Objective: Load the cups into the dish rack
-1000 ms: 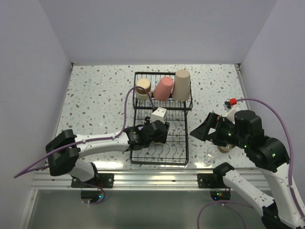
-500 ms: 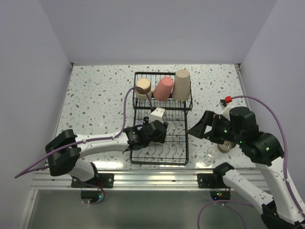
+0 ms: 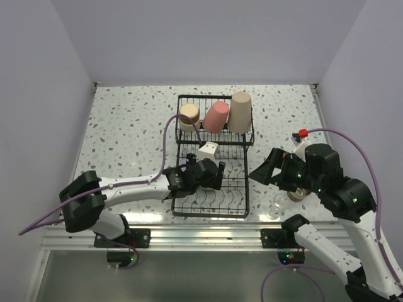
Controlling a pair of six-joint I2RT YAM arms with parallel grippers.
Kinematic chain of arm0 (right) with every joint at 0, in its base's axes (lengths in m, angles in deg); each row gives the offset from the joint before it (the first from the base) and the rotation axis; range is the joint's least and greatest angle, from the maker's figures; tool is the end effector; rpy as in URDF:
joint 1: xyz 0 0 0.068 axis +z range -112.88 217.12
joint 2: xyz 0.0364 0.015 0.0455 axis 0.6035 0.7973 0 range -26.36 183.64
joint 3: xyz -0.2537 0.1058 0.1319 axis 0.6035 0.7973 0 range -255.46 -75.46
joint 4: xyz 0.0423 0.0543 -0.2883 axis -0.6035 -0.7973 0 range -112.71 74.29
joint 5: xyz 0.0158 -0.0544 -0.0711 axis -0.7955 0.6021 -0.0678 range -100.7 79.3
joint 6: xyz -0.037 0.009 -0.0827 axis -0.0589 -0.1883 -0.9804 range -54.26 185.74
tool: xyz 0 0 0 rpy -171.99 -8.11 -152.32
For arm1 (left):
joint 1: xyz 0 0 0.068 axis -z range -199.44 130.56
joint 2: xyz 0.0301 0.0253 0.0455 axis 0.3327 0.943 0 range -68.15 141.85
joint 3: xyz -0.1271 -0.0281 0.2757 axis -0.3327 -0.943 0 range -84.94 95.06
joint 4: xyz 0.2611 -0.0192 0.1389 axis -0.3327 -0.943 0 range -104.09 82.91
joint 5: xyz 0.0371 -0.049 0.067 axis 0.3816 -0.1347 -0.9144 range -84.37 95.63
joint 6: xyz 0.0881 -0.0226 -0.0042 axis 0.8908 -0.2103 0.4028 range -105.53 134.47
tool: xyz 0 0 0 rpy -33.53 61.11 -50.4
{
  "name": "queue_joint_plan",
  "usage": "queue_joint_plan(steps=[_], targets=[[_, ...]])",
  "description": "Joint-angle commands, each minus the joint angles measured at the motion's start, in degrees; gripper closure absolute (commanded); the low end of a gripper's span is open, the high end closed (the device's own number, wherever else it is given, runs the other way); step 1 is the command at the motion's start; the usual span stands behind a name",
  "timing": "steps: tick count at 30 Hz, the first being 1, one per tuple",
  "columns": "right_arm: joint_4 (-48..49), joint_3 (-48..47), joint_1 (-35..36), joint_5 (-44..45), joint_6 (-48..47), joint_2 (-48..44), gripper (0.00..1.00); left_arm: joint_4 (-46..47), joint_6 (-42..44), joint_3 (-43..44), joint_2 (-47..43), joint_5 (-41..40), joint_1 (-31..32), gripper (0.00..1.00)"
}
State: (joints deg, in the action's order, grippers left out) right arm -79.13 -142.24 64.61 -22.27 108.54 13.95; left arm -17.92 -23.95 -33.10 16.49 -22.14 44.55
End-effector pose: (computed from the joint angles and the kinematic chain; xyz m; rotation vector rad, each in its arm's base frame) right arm 0.1185 0.0803 0.3926 0.1953 2.3446 0.8698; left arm 0.1954 -0.3137 0.2061 0.2651 2.2427 -0.4016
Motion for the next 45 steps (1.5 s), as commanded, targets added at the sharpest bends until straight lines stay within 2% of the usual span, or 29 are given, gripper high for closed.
queue_joint_plan(steps=[1,6,14,20,30,33,35,38,45], targets=[[0.2,0.2,0.0,0.3,-0.6,-1.1,0.03,1.3,-1.2,0.7,-2.9,-0.6,-0.3,0.05],[-0.3,0.9,0.1,0.6,0.1,-2.3,0.03,-0.3,-1.4,2.0,-4.7,-1.7,0.9,0.00],[-4.0,-1.8,0.0,3.7,-2.4,-2.3,0.03,-5.6,-2.8,6.8,-7.5,-5.7,4.5,0.00],[-6.9,-0.2,0.1,5.1,-8.7,3.8,0.03,-11.1,-4.7,10.9,-12.1,-10.2,7.6,0.00],[-5.5,1.4,-0.6,19.8,-12.5,16.4,0.04,-16.1,-7.5,12.8,-20.7,-13.2,10.7,0.00],[-3.7,2.7,-6.5,19.6,-15.8,20.1,0.04,-17.7,-7.9,12.1,-22.5,-13.5,11.0,0.00],[-2.2,3.3,-14.6,17.4,-18.4,21.5,0.04,-19.8,-9.0,12.0,-23.8,-13.6,11.2,0.00],[-2.1,1.5,-15.5,23.4,-19.0,23.9,0.06,-21.9,-10.9,10.8,-26.2,-14.2,11.7,0.00],[-2.0,-0.3,-20.2,29.6,-16.5,30.3,0.07,-24.8,-12.7,9.2,-30.4,-14.2,11.9,0.01]])
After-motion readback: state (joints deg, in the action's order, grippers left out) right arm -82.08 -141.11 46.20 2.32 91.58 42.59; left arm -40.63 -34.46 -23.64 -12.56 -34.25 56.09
